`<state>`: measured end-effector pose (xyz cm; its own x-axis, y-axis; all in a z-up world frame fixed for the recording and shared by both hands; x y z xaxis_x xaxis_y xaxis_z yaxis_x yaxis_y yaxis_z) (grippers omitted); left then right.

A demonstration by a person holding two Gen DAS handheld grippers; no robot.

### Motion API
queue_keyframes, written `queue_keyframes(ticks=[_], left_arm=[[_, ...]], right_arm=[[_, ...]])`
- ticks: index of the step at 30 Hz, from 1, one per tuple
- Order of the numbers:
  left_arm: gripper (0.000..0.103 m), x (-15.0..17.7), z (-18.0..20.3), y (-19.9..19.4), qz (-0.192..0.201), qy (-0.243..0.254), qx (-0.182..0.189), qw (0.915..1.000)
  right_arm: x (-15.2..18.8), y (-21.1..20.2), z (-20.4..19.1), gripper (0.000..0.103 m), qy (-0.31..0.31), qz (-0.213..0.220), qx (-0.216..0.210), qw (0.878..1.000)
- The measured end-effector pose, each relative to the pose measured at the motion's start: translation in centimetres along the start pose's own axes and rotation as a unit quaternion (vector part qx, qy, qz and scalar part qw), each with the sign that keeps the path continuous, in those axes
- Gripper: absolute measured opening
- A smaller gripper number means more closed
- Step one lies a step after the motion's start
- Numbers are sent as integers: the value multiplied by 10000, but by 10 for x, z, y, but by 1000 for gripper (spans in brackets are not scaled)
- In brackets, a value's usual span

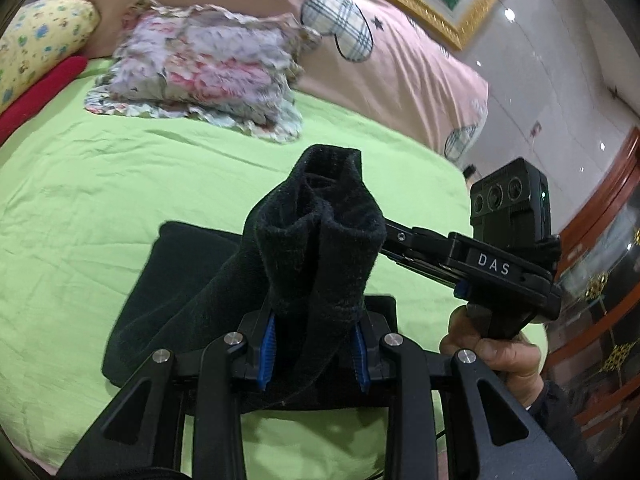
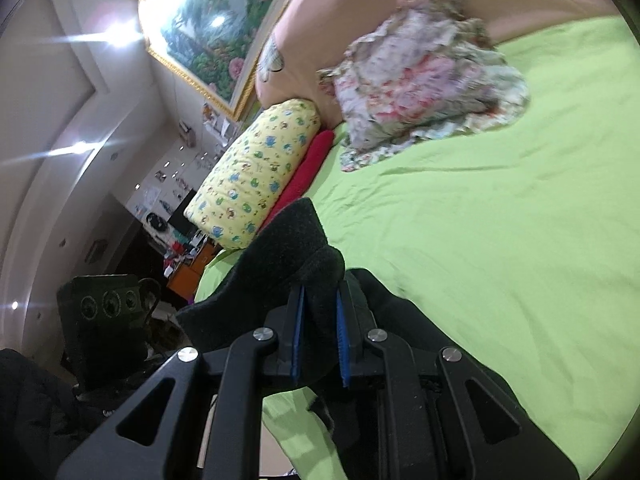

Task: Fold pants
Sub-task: 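Lift the pants end with the left gripper and fold it over the bundle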

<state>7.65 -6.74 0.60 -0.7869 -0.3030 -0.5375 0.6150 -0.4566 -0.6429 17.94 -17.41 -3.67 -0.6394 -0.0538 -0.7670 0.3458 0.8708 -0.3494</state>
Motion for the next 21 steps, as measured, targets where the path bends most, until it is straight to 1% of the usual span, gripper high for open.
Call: queue_keyframes(ticks=[5, 10, 16, 21], left_arm=[[30, 15, 9, 18, -220, 107, -70, 9997], [30, 21, 19, 25, -268, 320, -120, 9991], [30, 34, 25, 39, -427, 446, -176, 9979], [30, 45, 28, 47, -475, 638, -237, 9965]], right_arm=[[17, -8, 14, 16, 126, 21, 83, 9999], [26, -19, 23, 16, 270, 187, 81, 9994], [41, -26, 33, 16, 422, 213, 131, 9988], [52, -32, 38, 16, 504, 223, 186, 9983]])
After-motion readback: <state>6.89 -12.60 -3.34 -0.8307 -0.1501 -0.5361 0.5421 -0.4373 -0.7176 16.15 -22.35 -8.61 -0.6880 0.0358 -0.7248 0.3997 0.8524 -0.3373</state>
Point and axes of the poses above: each gripper's, at about its wrist camera, not at the fingertips, and y roughly the way its jaws point, z to its right, x to its underside, the point moved 6 cm from there along y, roughly the way its jaws point, and after that the axes turned 13 degrees about -y, right-handed, at the moved point
